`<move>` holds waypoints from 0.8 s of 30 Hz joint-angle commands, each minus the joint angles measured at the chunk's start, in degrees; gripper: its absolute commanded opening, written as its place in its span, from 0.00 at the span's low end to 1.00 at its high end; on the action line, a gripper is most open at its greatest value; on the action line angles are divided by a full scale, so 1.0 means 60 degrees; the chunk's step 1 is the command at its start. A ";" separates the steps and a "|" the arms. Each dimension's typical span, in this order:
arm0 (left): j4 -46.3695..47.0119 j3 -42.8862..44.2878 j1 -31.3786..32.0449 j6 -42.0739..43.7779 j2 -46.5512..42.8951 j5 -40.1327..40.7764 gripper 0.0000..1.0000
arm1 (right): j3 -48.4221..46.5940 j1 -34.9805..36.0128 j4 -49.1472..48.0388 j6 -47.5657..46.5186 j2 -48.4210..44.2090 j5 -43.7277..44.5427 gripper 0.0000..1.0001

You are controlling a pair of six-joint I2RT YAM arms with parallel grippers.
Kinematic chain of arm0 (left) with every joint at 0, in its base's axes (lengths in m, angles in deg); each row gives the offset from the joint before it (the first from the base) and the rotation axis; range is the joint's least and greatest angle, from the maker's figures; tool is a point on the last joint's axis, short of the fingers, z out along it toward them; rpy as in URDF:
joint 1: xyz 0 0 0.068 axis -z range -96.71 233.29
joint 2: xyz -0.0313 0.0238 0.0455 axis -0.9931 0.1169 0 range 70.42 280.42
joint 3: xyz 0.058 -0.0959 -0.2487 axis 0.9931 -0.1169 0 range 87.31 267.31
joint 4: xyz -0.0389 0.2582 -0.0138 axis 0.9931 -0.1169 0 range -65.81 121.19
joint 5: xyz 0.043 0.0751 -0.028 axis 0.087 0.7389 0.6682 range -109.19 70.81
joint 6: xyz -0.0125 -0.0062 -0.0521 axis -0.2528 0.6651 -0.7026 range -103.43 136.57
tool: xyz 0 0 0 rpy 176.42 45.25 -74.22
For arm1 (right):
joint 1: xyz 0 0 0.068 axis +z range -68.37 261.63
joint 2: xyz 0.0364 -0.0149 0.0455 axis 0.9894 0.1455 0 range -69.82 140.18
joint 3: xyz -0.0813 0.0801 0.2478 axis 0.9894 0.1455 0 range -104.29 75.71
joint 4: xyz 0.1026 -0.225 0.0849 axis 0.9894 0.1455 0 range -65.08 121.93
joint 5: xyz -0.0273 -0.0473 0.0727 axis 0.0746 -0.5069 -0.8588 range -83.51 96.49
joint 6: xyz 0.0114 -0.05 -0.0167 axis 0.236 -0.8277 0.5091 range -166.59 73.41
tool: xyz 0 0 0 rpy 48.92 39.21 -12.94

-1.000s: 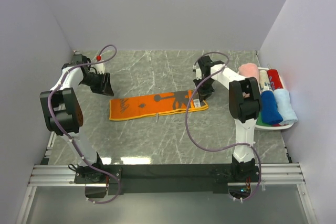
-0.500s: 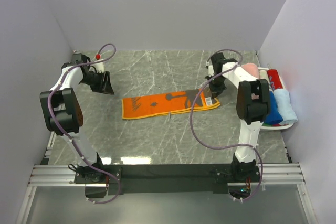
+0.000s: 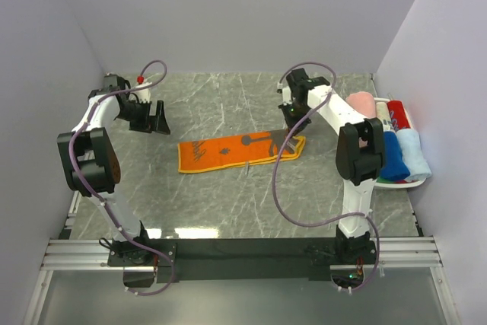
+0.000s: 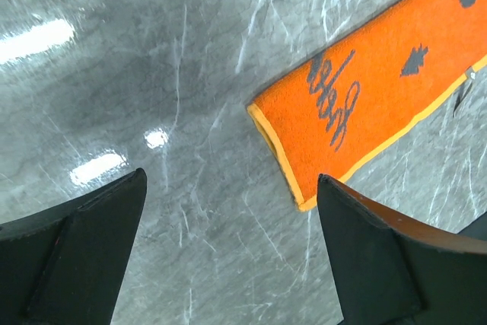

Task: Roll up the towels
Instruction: Fold the towel

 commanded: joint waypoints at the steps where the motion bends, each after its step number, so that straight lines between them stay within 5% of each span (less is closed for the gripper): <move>1: 0.0051 0.0336 -0.0044 -0.0162 -0.0493 -0.0172 1.00 | -0.0541 0.0447 0.0282 0.0348 0.0140 -0.0513 0.00; 24: 0.0373 -0.0323 -0.0161 -0.0090 -0.0640 0.0078 0.99 | -0.2431 0.1459 0.0780 0.0745 0.2074 -0.2593 0.00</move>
